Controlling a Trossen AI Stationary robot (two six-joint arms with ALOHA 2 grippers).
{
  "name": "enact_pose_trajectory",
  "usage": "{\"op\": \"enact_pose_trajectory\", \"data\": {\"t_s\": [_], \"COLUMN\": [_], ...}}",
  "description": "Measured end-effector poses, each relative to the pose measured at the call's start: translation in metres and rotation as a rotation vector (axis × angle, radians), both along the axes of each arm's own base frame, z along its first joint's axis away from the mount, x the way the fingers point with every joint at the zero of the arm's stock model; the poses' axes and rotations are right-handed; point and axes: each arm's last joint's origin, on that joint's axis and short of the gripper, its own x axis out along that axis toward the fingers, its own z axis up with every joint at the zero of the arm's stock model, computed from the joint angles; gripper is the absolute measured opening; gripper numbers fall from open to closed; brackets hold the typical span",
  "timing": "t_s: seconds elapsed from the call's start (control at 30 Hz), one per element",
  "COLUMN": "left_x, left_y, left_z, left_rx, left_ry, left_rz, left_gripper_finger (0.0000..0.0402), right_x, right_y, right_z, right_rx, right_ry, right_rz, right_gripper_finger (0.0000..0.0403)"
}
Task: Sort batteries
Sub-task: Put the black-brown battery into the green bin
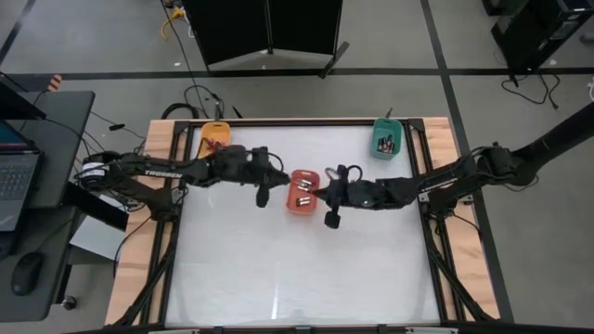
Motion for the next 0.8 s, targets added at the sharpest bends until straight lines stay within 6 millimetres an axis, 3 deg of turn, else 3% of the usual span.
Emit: {"op": "enact_pose_trajectory", "data": {"t_s": [0.13,0.27,0.6,0.8], "left_x": [-0.002,-0.002,0.012,0.03], "left_y": [-0.002,-0.004,-0.007,-0.006], "left_z": [0.013,0.024,0.013,0.014], "left_rx": [0.002,0.034,0.046,0.04], "left_ry": [-0.262,-0.414,-0.5,-0.509], "left_rz": [-0.055,-0.077,-0.124,-0.173], "left_gripper_finger": [0.0044,0.0044,0.0044,0.0044], "right_x": [0.001,0.008,0.01,0.01], "right_y": [0.0,0.001,0.001,0.001], "right_z": [0.003,0.008,0.02,0.021], "right_rx": [0.02,0.024,0.018,0.023], "right_ry": [-0.198,-0.32,-0.46,-0.476], "right_rz": [0.0,0.003,0.018,0.036], "right_gripper_finger": [0.0018,0.0036,0.0101,0.0115]}}
